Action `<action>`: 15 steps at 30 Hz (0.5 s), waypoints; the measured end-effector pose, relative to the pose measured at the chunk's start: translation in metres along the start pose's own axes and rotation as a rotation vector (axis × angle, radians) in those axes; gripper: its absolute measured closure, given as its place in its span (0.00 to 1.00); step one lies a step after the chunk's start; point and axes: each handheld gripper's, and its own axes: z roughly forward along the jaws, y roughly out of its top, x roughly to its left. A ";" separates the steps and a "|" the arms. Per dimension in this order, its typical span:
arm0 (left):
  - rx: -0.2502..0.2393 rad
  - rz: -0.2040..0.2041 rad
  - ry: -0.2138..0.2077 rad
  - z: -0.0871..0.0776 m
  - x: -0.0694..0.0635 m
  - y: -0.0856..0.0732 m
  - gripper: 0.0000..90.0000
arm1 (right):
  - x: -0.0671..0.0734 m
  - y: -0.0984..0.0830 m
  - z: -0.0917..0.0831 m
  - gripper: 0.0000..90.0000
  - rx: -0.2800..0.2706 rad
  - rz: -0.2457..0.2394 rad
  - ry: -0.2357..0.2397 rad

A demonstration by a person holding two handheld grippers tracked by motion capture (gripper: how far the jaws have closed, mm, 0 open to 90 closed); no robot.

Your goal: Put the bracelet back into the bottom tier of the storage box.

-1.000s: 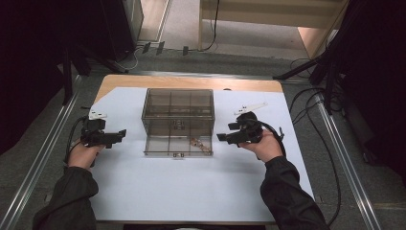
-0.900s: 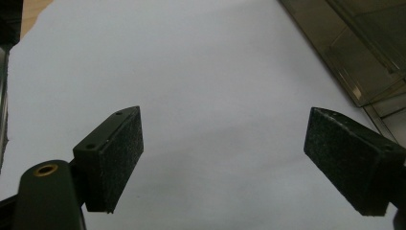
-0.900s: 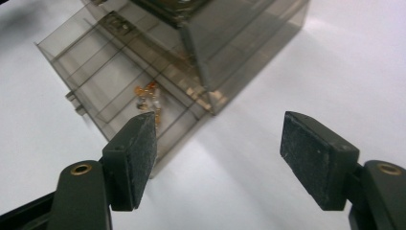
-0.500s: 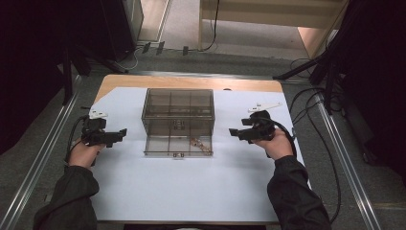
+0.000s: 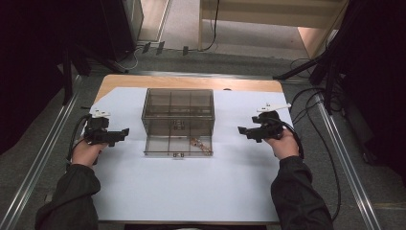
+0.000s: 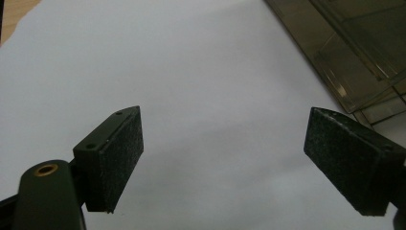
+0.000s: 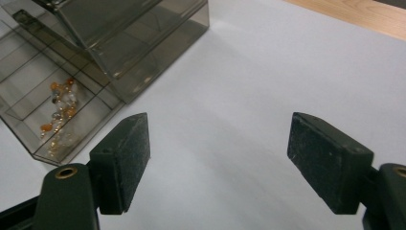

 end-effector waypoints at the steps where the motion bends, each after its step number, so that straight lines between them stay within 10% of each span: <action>1: 0.000 0.000 -0.004 0.000 0.000 0.000 0.16 | -0.001 -0.001 0.000 0.26 -0.001 0.000 -0.003; 15: -0.009 0.003 0.004 0.002 -0.001 0.002 0.16 | -0.004 -0.002 0.004 0.26 0.021 0.003 -0.020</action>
